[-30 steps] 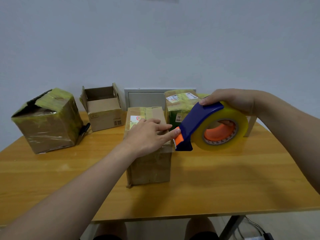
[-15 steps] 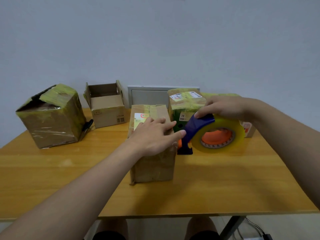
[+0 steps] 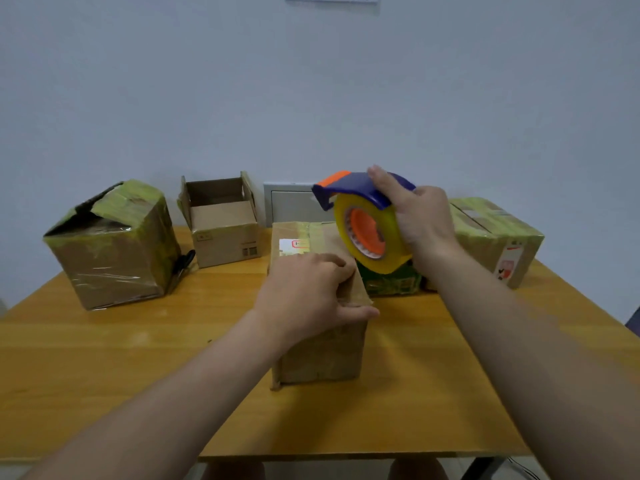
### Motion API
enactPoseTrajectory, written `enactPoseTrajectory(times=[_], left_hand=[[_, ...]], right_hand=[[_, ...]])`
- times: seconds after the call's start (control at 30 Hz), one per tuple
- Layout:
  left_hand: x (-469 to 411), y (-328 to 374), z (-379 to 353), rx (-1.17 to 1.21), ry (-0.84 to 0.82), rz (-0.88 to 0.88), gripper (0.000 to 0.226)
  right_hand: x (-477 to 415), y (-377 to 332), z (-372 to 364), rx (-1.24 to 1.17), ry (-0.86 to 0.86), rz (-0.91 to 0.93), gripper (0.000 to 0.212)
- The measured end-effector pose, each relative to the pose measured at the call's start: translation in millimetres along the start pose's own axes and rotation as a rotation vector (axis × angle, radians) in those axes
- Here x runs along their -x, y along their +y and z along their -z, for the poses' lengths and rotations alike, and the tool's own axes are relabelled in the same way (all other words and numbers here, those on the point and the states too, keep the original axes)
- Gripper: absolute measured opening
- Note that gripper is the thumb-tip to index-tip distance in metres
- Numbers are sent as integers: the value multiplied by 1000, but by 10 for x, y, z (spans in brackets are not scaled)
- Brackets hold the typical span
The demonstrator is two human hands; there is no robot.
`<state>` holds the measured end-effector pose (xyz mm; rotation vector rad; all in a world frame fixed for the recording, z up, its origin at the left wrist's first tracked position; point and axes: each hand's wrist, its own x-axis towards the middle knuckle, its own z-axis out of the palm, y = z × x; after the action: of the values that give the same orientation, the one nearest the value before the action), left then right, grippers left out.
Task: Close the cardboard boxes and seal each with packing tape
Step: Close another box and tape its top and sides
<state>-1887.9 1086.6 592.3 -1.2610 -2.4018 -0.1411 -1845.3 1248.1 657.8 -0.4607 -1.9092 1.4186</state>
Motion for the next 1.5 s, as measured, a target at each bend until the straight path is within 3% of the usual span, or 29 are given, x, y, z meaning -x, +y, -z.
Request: enactPoseTrajectory(times=[0.13,0.23,0.43,0.53,0.73,0.97,1.1,1.27,1.4,1.5], left_hand=[[112,36,-130,-152,125,-25,78],[163,22,-195,-93,202,-36,70],[199,-256,-16,415,114,-4,61],[241,-371,-82,500,124,-35,57],[376,-369,-488,441,514,-161,36],[479,-212,-780,982,775,275,40],[510,-119,-804,1251,725,437,59],[519,-85,-733,1293,651,550,42],[553,-180,-522,1423,490,625,35],[531,-377,-338,1441,462,676,41]], right_hand=[[152,146,-408,-201,63,89,43],[232,241,-577,-276,38,144,27],[295,318,-640,-317,33,183,26],[293,307,-661,-324,29,158,24],[292,335,-667,-268,-3,198,23],[288,336,-661,-307,-12,177,24],[284,332,-660,-328,-20,168,25],[305,319,-663,-303,-13,192,22],[310,310,-648,-311,-5,191,23],[308,318,-649,-326,-6,167,23]])
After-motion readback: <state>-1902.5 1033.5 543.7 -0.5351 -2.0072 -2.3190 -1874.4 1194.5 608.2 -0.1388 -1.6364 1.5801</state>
